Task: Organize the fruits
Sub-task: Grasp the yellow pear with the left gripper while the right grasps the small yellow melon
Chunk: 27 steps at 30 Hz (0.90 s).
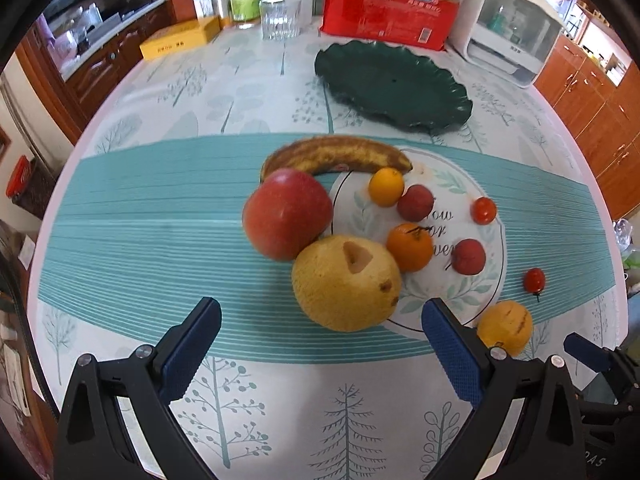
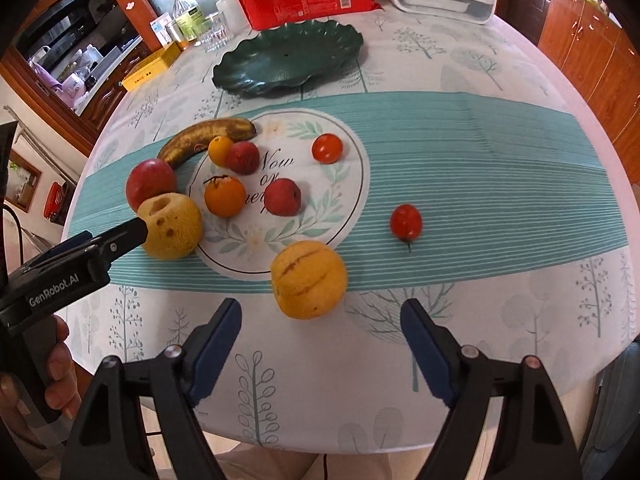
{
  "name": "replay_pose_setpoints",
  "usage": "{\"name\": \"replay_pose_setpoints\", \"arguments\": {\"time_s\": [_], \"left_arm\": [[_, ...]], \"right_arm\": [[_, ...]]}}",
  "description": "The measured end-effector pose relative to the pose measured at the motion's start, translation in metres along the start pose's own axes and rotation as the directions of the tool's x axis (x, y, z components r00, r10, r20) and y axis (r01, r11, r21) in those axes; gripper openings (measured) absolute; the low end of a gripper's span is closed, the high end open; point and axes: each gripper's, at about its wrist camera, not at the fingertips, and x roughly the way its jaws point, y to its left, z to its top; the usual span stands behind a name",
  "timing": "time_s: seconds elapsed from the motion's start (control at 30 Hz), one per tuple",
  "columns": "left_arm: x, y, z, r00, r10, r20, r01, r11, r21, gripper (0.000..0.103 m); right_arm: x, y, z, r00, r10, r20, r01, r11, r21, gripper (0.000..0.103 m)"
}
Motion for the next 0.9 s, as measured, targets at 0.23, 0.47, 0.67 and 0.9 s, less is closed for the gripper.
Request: {"name": "replay_pose_setpoints", "arguments": {"time_s": [0.23,0.47,0.67,0.9], "left_arm": [[0.021,-0.006,-0.002,0.999,0.014,-0.029,-0.013,1.0,0.026,0.1],[0.04,-0.014,0.002,0.999,0.024,-0.048,-0.023,0.999,0.032,0.1],[0.051,-0.019,0.006,0.998,0.031,-0.05,-0.029,0.999,0.033,0.1],[0.064,-0.023,0.011,0.997,0.03,-0.072,-0.028,0.999,0.026,0.1]], "right_arm": [[0.02,0.005,0.001,1.0,0.002,-0.03,-0.003,1.0,-0.004,0.082],[0.034,0.008,0.002,0.999,-0.001,-0.046,0.001,1.0,-0.017,0.082],[0.04,0.008,0.001,0.999,-0.011,-0.044,0.01,1.0,-0.027,0.081],[0.047,0.001,0.004,0.999,-0.015,-0.046,0.014,1.0,-0.018,0.069]]}}
